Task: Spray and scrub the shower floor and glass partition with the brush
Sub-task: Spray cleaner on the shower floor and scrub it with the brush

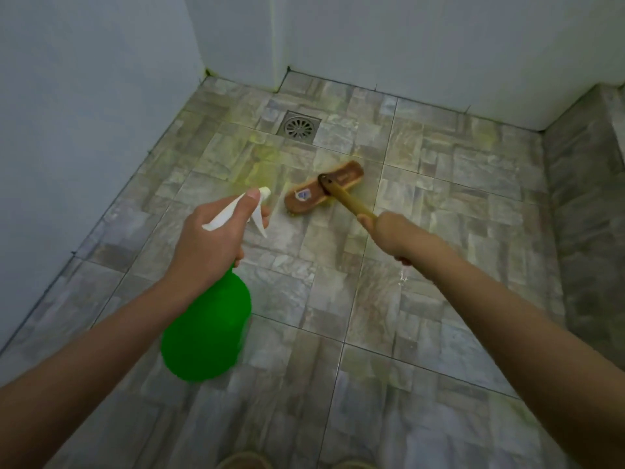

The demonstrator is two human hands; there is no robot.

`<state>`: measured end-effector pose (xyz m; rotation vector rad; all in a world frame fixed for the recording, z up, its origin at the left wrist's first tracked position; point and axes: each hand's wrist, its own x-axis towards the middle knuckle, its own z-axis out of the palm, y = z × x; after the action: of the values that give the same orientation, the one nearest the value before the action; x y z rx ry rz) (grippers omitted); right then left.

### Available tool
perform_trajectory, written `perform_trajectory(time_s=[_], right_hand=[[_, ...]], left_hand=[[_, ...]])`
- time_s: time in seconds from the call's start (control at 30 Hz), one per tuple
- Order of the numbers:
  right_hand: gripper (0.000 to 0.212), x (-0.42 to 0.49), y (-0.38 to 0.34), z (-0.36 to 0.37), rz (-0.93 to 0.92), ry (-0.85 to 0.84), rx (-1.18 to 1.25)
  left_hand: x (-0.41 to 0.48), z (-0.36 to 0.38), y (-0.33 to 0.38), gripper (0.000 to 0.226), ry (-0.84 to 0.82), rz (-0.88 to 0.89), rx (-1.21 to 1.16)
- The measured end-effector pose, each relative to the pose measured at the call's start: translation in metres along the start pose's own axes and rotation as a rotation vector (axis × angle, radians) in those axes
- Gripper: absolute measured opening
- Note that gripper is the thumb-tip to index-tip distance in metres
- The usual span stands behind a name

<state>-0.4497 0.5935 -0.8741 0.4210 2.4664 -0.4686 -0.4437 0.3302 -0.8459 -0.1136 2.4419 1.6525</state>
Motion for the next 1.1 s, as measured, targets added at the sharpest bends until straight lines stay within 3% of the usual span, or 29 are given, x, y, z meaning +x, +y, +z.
perform_trajectory(time_s=[0.2,0.27,0.43,0.67,0.87,1.1], right_hand=[[0.05,-0.072,0.034,0.028,0.006,-0.147,-0.214],[0.05,-0.067,0.013,0.034,-0.075,-0.166,-0.265],[0.049,-0.006,-0.066,0.034,-0.202,-0.029,-0.193],[0.052,-0.08,-0.017,0.064,-0.179,-0.174,-0.342],[0.053,-0.014,-0.123,0.072,-0.405,-0.088,-0.332],[0.052,-0.067,-0.053,0.071,-0.324,-0.187,-0.475]], left_hand=[[-0.013,-0.023,-0.013,0.036,0.056,-0.039,-0.009],[-0.017,-0.028,-0.017,0.036,0.051,-0.037,-0.024],[-0.027,-0.04,-0.021,0.039,0.058,-0.05,-0.008],[-0.044,-0.076,-0.034,0.036,0.202,-0.073,0.03],[-0.057,-0.097,-0.045,0.036,0.283,-0.084,0.016],[-0.075,-0.123,-0.059,0.043,0.379,-0.125,-0.021]])
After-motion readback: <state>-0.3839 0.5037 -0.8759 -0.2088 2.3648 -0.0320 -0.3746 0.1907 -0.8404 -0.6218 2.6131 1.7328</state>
